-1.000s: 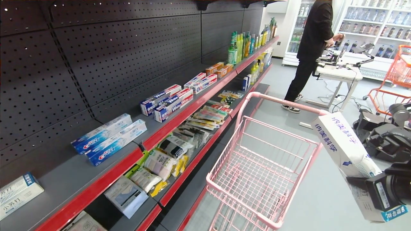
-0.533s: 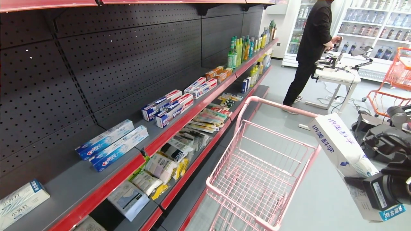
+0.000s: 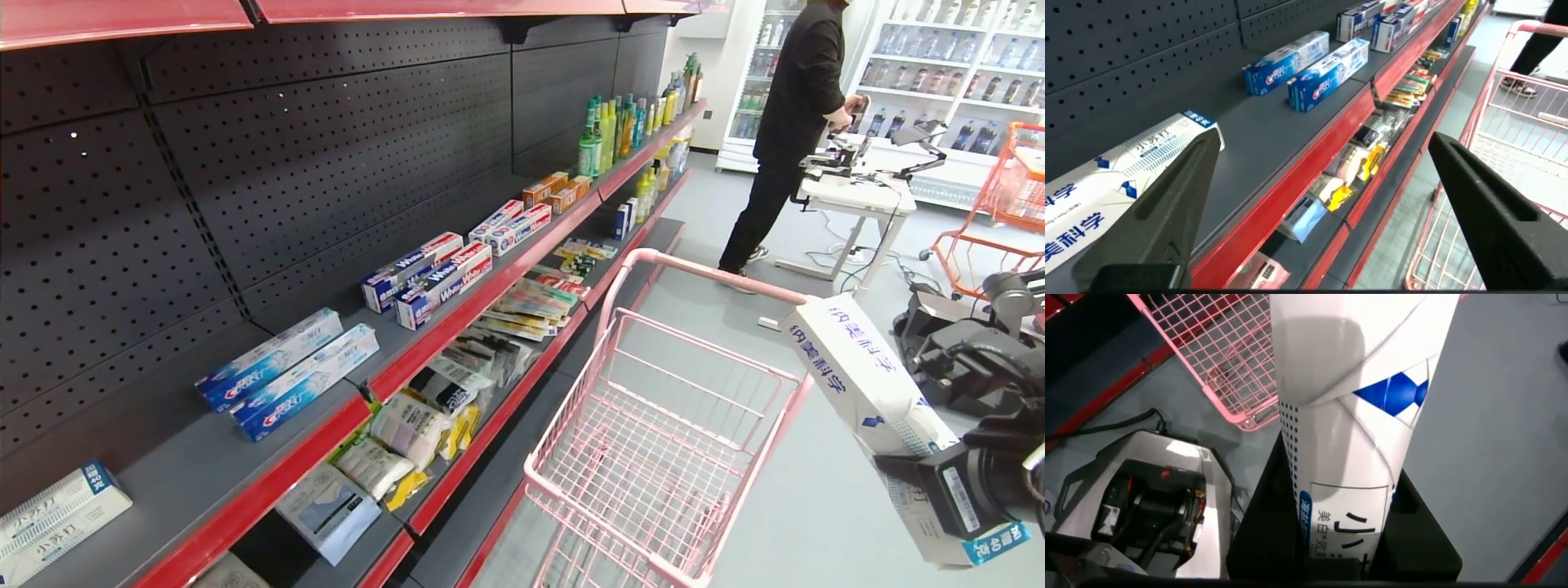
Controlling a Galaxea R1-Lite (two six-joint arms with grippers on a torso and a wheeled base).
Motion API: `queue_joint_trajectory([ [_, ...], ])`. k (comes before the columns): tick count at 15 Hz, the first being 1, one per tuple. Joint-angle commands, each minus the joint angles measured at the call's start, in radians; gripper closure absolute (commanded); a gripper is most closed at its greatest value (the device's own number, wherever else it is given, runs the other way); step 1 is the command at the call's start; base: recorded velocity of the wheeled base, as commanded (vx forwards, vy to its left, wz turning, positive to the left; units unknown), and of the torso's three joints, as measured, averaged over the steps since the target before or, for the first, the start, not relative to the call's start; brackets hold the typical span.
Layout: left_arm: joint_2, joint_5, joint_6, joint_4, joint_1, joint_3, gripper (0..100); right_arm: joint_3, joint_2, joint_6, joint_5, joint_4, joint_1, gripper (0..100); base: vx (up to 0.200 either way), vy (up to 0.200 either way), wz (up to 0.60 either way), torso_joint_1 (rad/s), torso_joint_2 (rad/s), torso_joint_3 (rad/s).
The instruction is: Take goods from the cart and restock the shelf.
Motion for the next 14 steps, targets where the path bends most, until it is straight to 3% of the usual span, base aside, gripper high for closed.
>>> queue_joint_trajectory([
  [1, 0.001, 0.000, 0.000, 0.000, 0.000, 0.000, 0, 0.000, 0.007, -0.001, -0.001, -0.001, 0.002, 100, 0.000, 0.000, 0.60, -0.002, 0.00, 0.002],
  [14, 0.001, 0.001, 0.000, 0.000, 0.000, 0.000, 0, 0.000, 0.024, -0.007, 0.001, -0.001, 0.003, 100, 0.000, 0.000, 0.60, 0.005, 0.00, 0.001],
])
